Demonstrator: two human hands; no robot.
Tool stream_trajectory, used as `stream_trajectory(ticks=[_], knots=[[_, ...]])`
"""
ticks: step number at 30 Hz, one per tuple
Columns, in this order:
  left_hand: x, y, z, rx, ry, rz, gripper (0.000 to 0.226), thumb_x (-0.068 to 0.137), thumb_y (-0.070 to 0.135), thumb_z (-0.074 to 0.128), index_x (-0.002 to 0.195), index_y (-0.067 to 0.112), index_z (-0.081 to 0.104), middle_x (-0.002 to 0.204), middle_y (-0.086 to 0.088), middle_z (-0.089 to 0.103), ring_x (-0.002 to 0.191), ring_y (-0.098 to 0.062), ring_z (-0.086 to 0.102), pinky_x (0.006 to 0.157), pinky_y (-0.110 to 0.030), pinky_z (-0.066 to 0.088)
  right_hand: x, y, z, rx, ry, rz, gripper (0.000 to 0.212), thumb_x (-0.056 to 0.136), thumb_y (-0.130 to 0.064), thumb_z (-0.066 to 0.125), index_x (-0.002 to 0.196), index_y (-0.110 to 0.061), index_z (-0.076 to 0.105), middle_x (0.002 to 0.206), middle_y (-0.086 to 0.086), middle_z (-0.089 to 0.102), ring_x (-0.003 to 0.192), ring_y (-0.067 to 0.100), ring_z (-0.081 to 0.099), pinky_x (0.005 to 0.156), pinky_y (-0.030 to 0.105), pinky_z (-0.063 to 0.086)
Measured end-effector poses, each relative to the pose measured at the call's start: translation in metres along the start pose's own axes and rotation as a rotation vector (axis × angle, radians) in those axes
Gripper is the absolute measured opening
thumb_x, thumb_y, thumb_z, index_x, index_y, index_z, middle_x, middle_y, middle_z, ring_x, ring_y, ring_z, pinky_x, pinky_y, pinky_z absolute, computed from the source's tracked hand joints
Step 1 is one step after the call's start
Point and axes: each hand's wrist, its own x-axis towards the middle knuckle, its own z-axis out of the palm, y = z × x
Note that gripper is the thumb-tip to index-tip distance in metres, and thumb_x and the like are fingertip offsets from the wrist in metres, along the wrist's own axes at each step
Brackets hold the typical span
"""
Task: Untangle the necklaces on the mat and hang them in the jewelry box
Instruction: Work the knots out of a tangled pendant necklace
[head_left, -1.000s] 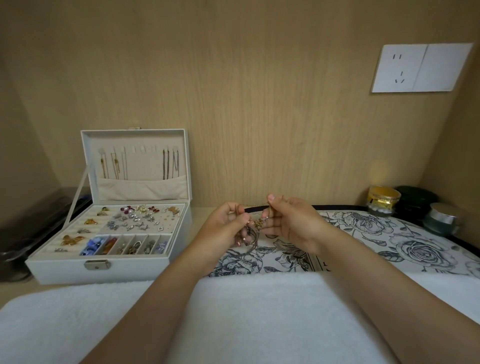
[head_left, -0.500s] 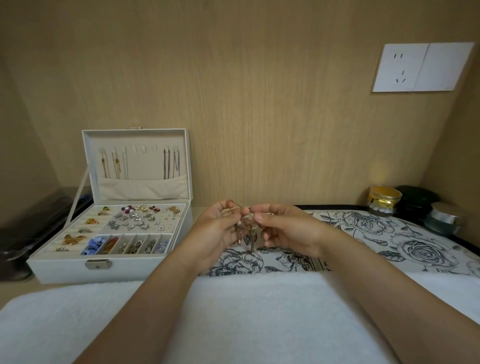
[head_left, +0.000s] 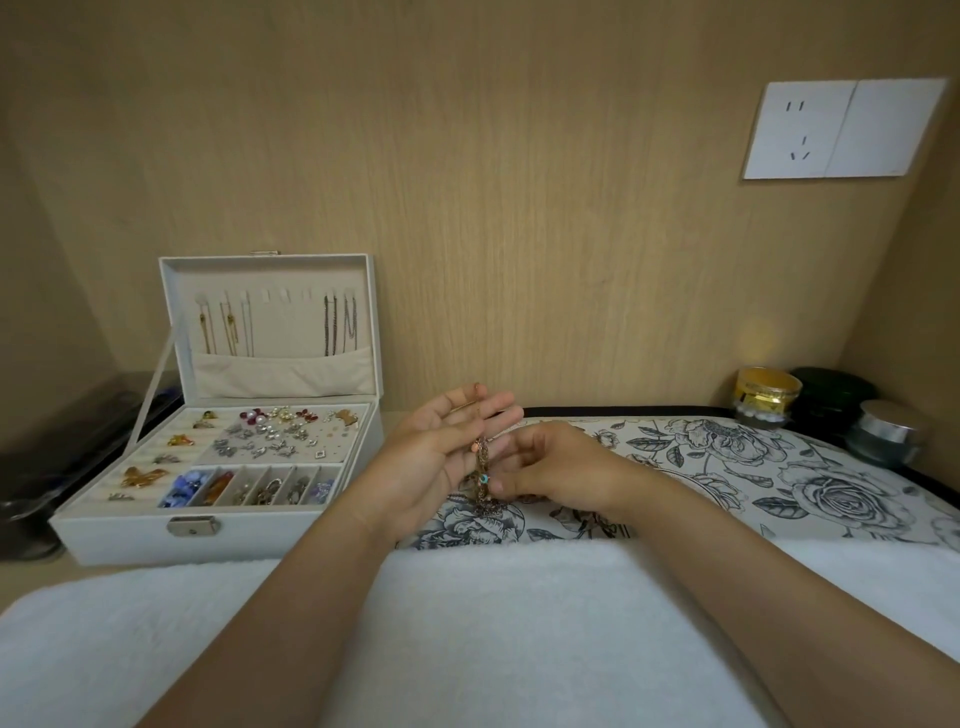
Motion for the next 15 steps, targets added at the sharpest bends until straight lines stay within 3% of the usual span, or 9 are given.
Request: stream_trajectory(ticks=[4, 6, 8, 11, 13, 15], knots=[[0.001, 0.003, -0.006, 0.246, 0.07, 0.039, 0.043, 0.097, -0.001, 0.053, 0.136, 0.017, 0.051, 0.122, -0.003, 0.07, 0.111, -0.022, 0.068, 0.091, -0.038, 0.056, 0.003, 0.005, -0.004, -0.069, 0.117, -0.034, 0.006, 0.091, -0.008, 0.07, 0.089, -0.008, 0.076, 0.08, 0.008, 0.075, 0.074, 0.013, 0.065, 0.078, 0.029, 0.054], [0.003, 0.003, -0.011, 0.455, 0.154, 0.058, 0.049, 0.096, 0.007, 0.059, 0.139, 0.028, 0.05, 0.118, 0.006, 0.072, 0.106, -0.016, 0.07, 0.094, -0.041, 0.052, 0.003, 0.005, -0.009, -0.09, 0.156, -0.013, 0.008, 0.093, -0.012, 0.068, 0.089, -0.013, 0.075, 0.076, 0.001, 0.074, 0.066, 0.008, 0.062, 0.065, 0.018, 0.05], [0.006, 0.0, -0.015, 0.714, 0.234, 0.094, 0.053, 0.094, 0.007, 0.061, 0.138, 0.035, 0.051, 0.117, 0.011, 0.072, 0.101, -0.008, 0.07, 0.093, -0.038, 0.054, 0.002, 0.004, -0.012, -0.205, 0.174, 0.0, 0.007, 0.091, -0.023, 0.071, 0.09, -0.019, 0.077, 0.077, -0.01, 0.074, 0.063, -0.002, 0.061, 0.063, 0.013, 0.046], [0.011, -0.006, -0.021, 1.115, 0.311, 0.186, 0.053, 0.094, 0.006, 0.057, 0.138, 0.035, 0.053, 0.117, 0.015, 0.066, 0.087, -0.01, 0.067, 0.074, -0.022, 0.054, 0.001, 0.008, -0.013, -0.393, 0.094, 0.016, 0.014, 0.08, -0.032, 0.082, 0.092, -0.025, 0.079, 0.077, -0.013, 0.071, 0.07, -0.001, 0.063, 0.072, 0.02, 0.051], [0.014, -0.011, -0.028, 1.408, 0.309, 0.246, 0.051, 0.094, 0.008, 0.057, 0.138, 0.033, 0.054, 0.114, 0.012, 0.063, 0.085, -0.009, 0.06, 0.076, -0.024, 0.053, 0.001, 0.009, -0.011, -0.485, 0.085, 0.011, 0.016, 0.078, -0.03, 0.084, 0.092, -0.025, 0.079, 0.076, -0.012, 0.068, 0.065, 0.001, 0.061, 0.067, 0.022, 0.053], [0.014, -0.013, -0.031, 1.55, 0.321, 0.27, 0.038, 0.093, 0.011, 0.059, 0.126, 0.029, 0.064, 0.108, 0.008, 0.062, 0.089, -0.008, 0.056, 0.082, -0.028, 0.05, 0.0, 0.01, -0.012, -0.497, 0.118, -0.014, 0.005, 0.08, -0.025, 0.083, 0.084, -0.024, 0.079, 0.076, -0.013, 0.072, 0.064, 0.001, 0.065, 0.065, 0.022, 0.056]])
